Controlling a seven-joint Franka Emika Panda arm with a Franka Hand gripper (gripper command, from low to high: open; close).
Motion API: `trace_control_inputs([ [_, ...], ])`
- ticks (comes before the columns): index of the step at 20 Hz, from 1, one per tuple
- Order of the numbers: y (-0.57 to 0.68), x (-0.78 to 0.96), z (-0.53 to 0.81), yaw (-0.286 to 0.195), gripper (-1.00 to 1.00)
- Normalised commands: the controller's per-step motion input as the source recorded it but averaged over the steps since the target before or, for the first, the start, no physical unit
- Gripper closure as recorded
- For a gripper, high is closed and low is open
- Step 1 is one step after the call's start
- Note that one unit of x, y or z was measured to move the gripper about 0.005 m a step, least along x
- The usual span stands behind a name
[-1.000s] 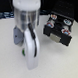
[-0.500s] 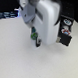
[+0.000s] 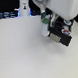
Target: Open the kcup holder, insert the kcup into the holder, and close the kcup holder
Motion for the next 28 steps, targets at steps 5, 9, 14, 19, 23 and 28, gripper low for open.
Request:
trace_control_inputs([
  [5,0.55,-0.21,0.27,0.055,1.00],
  [9,0.55,-0.20,0.09,0.070,1.00],
  [14,0.54,-0.17,0.02,0.068,1.00],
  [19,0.50,-0.25,-0.03,0.081,1.00],
  [23,0.48,-0.28,-0.04,0.083,1.00],
  [28,0.37,-0.34,-0.09,0.107,1.00],
])
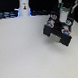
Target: Open the kcup holder, insert the kcup into the holder, and close the kcup holder
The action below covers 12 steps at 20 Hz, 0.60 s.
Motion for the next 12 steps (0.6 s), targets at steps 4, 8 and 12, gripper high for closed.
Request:
trace_control_inputs([
  [4,0.25,-0.33,-0.12,0.114,1.00],
  [8,0.04,-0.15,-0.22,0.073,1.00],
  [12,0.03,-0.14,-0.23,0.046,1.00],
])
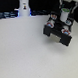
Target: Open the kcup holder, insert the kcup into the holder, and close the kcup holder
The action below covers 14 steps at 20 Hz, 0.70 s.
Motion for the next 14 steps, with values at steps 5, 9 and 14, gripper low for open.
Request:
trace_control_inputs([
  [5,-0.02,-0.15,-0.26,0.033,1.00],
  [9,-0.03,-0.14,-0.28,0.028,1.00],
  [14,-0.06,-0.06,-0.17,0.006,1.00],
])
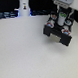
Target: Open the kcup holder, insert the kcup into the holder, and close the kcup holder
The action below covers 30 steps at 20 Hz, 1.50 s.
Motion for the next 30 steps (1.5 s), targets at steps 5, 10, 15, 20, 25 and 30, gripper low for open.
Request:
trace_control_inputs([
  [5,-0.05,0.00,-0.02,-0.005,1.00],
  [10,-0.14,-0.16,0.15,-0.005,1.00],
  [15,-0.24,-0.13,0.18,-0.005,1.00],
  [20,-0.12,-0.11,0.01,-0.018,1.00],
  [25,-0.05,0.03,-0.13,-0.006,1.00],
  [30,-0.07,0.03,-0.13,-0.006,1.00],
])
